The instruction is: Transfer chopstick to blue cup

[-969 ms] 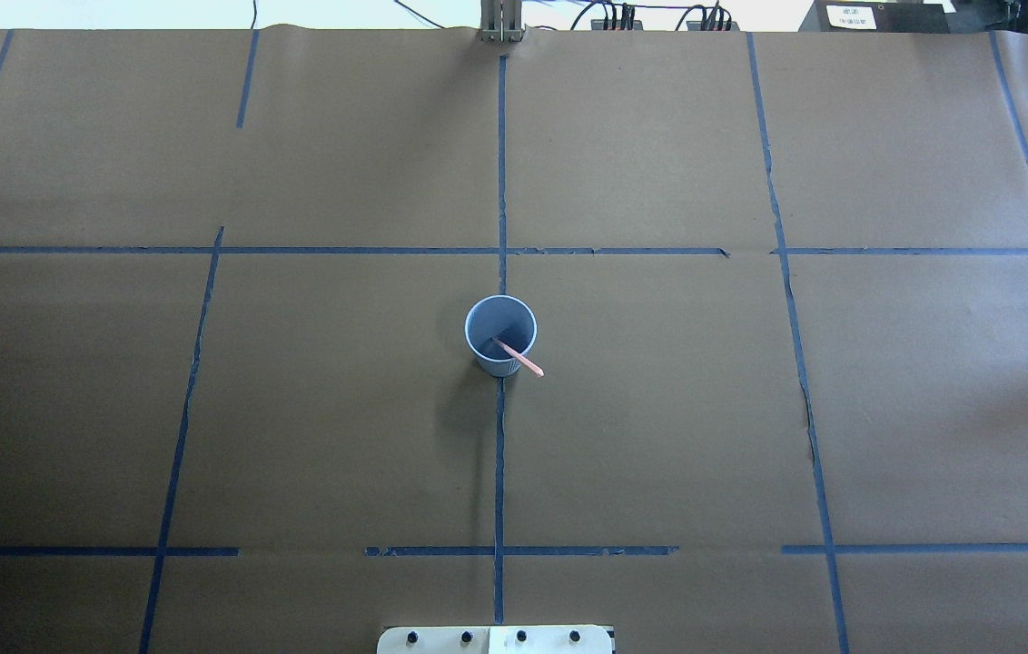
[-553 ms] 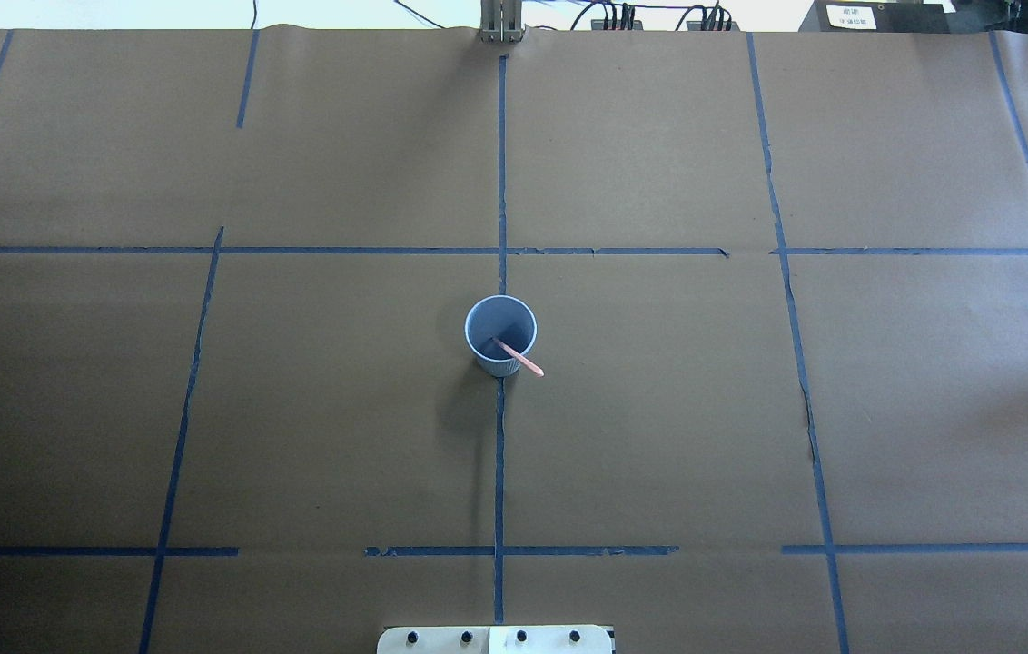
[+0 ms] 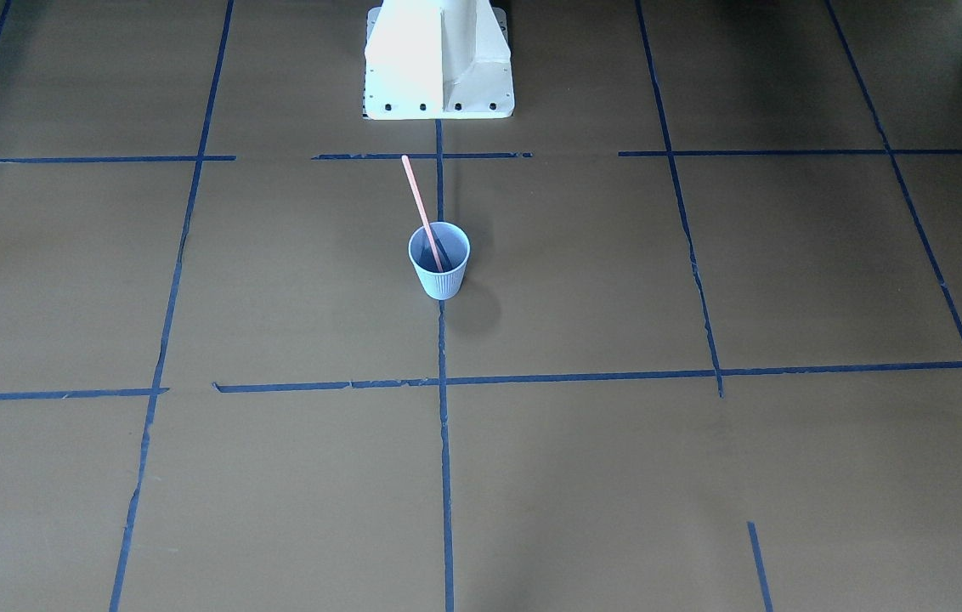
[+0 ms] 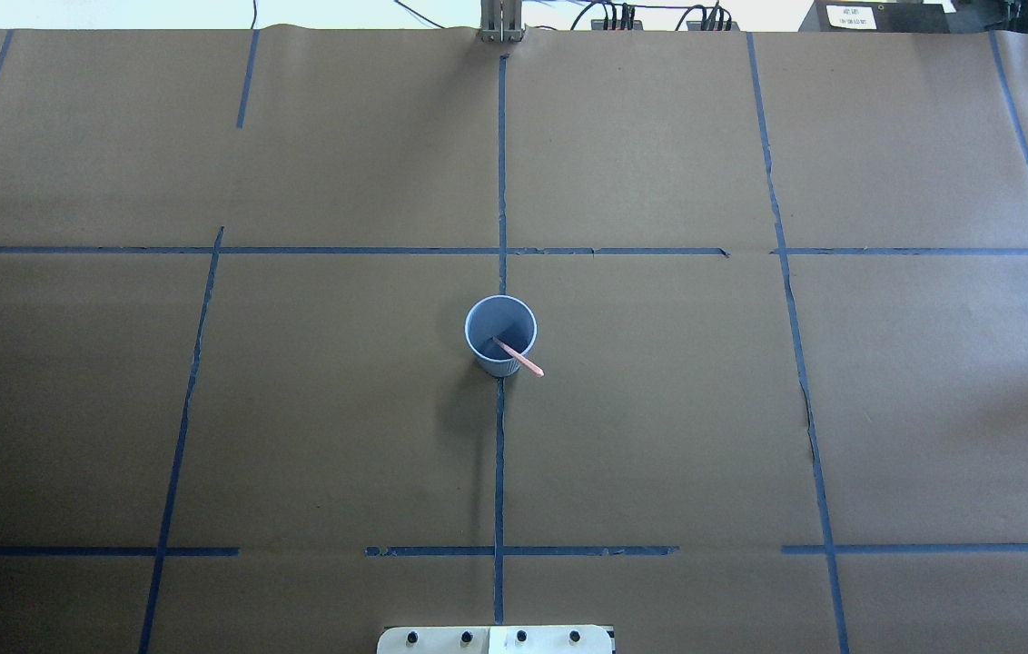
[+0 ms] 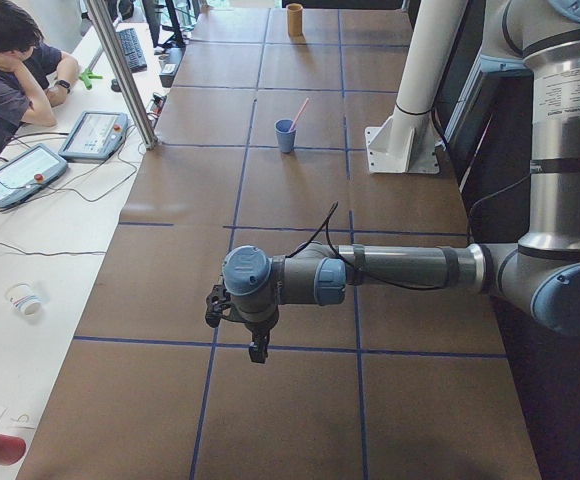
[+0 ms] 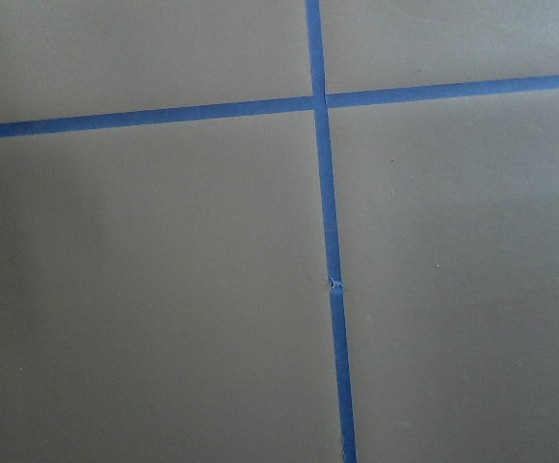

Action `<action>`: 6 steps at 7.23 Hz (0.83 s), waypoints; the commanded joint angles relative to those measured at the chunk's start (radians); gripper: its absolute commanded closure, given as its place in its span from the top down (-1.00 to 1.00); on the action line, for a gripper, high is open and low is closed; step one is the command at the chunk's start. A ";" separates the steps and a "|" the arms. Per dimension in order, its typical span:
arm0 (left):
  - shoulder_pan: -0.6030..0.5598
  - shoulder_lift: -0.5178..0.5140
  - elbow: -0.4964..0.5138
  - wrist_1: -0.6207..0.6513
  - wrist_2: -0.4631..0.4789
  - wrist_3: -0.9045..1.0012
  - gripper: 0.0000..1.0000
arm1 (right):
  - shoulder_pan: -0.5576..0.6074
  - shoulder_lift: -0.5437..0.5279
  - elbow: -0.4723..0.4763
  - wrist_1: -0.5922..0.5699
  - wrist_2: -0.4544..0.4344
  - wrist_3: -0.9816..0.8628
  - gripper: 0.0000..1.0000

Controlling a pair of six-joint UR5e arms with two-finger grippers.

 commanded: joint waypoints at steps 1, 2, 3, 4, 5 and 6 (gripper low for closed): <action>0.000 0.001 0.008 -0.004 0.000 0.004 1.00 | 0.000 0.001 0.000 0.001 -0.001 0.000 1.00; 0.000 0.001 0.002 -0.002 -0.002 0.004 1.00 | -0.002 0.001 0.000 0.001 -0.009 0.000 1.00; 0.000 -0.001 0.002 -0.002 -0.002 0.004 1.00 | -0.002 0.001 -0.001 0.001 -0.012 0.000 1.00; 0.000 -0.005 0.005 -0.002 -0.002 0.004 1.00 | 0.000 0.001 -0.001 0.001 -0.012 0.000 1.00; 0.000 -0.006 0.003 -0.002 0.000 0.004 1.00 | -0.002 0.001 -0.001 0.001 -0.012 0.000 1.00; 0.000 -0.006 0.002 -0.002 -0.002 0.004 1.00 | 0.000 0.001 -0.001 0.001 -0.012 0.000 1.00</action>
